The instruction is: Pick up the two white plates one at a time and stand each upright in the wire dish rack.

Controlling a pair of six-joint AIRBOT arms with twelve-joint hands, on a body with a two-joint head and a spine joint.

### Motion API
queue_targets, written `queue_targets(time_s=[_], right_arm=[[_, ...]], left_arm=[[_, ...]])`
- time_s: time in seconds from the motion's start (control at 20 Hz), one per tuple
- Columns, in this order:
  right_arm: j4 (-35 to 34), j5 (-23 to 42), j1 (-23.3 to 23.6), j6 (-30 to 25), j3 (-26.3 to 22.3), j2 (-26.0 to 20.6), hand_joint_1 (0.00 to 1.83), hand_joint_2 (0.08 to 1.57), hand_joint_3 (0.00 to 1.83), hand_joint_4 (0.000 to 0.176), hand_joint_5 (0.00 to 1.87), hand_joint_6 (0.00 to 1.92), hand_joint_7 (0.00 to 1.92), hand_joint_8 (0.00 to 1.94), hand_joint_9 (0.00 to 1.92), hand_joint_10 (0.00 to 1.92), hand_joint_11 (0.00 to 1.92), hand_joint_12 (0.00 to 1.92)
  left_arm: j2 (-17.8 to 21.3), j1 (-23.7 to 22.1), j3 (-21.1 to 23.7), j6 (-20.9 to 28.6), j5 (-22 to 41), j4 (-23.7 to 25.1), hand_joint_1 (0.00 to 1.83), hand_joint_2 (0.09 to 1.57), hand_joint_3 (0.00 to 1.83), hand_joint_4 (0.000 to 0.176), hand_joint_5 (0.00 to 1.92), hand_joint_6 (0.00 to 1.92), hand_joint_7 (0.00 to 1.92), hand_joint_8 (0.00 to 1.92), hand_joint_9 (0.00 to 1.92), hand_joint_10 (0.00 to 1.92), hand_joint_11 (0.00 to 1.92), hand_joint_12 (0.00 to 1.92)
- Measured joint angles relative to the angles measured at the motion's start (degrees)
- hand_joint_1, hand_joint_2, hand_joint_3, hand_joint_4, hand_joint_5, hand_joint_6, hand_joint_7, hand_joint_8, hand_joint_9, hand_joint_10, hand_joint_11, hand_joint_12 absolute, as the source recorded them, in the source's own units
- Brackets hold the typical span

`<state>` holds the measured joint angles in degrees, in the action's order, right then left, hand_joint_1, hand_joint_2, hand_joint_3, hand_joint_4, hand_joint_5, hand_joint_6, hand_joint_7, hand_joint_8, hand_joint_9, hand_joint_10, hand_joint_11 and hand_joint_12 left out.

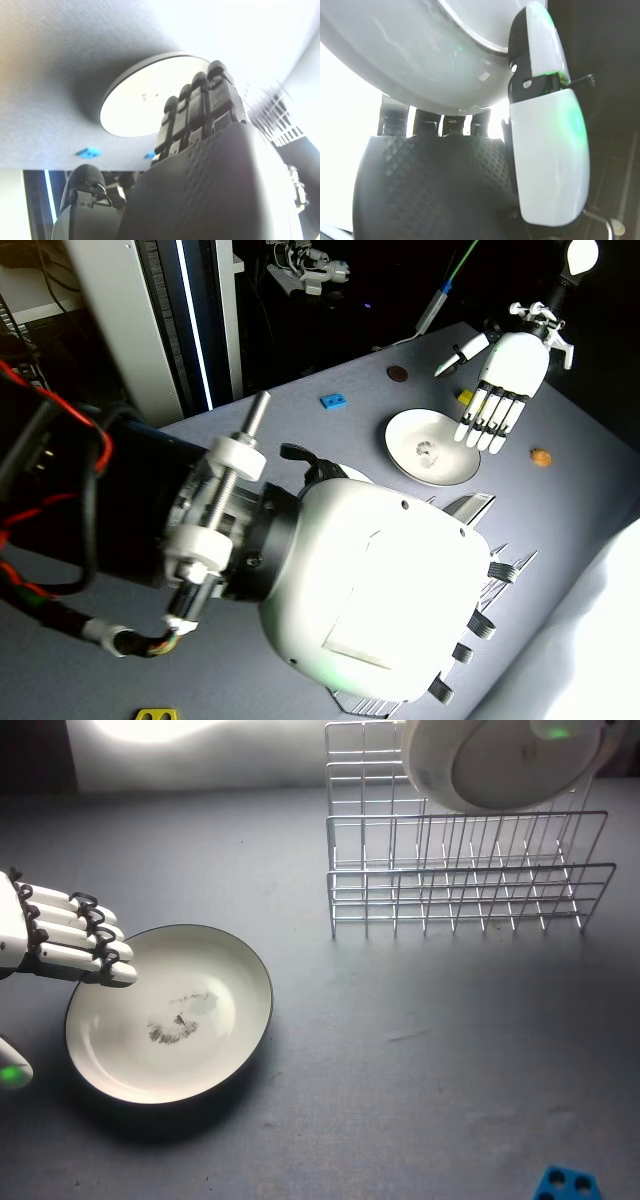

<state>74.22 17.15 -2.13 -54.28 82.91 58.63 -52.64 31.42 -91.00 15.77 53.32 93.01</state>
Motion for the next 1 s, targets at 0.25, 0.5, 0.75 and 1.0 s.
queue_targets(time_s=[0.25,0.5,0.75,1.0], right_arm=[[-3.72,1.97,-2.10,0.04,3.67,1.14,1.21,1.14,0.00,0.013,0.89,1.13,1.01,0.95,1.27,0.01,0.79,1.13],[-5.11,2.64,-2.45,1.75,4.26,1.86,1.21,1.13,0.00,0.014,0.90,1.11,1.02,0.95,1.27,0.01,0.80,1.14],[-5.79,2.93,-4.26,2.05,7.10,3.69,1.21,1.12,0.00,0.020,0.93,1.07,1.03,0.93,1.28,0.01,0.79,1.14],[-7.43,3.10,-5.68,4.85,8.15,5.05,1.22,1.12,0.00,0.015,0.93,1.06,1.04,0.91,1.29,0.02,0.80,1.14]], left_arm=[[0.00,-0.31,0.00,0.02,0.02,0.20,0.00,1.07,0.00,0.000,0.03,0.00,0.02,0.00,0.00,0.00,0.00,0.00],[0.00,-0.31,0.00,0.17,0.00,0.35,0.00,1.07,0.00,0.000,0.02,0.00,0.00,0.00,0.00,0.00,0.00,0.00],[0.00,-0.15,0.00,0.22,0.02,0.72,0.00,1.07,0.00,0.000,0.03,0.00,0.00,0.00,0.00,0.00,0.00,0.00],[-0.13,0.44,-0.07,0.24,0.07,0.70,0.00,1.08,0.00,0.000,0.04,0.01,0.03,0.01,0.00,0.00,0.00,0.00]])
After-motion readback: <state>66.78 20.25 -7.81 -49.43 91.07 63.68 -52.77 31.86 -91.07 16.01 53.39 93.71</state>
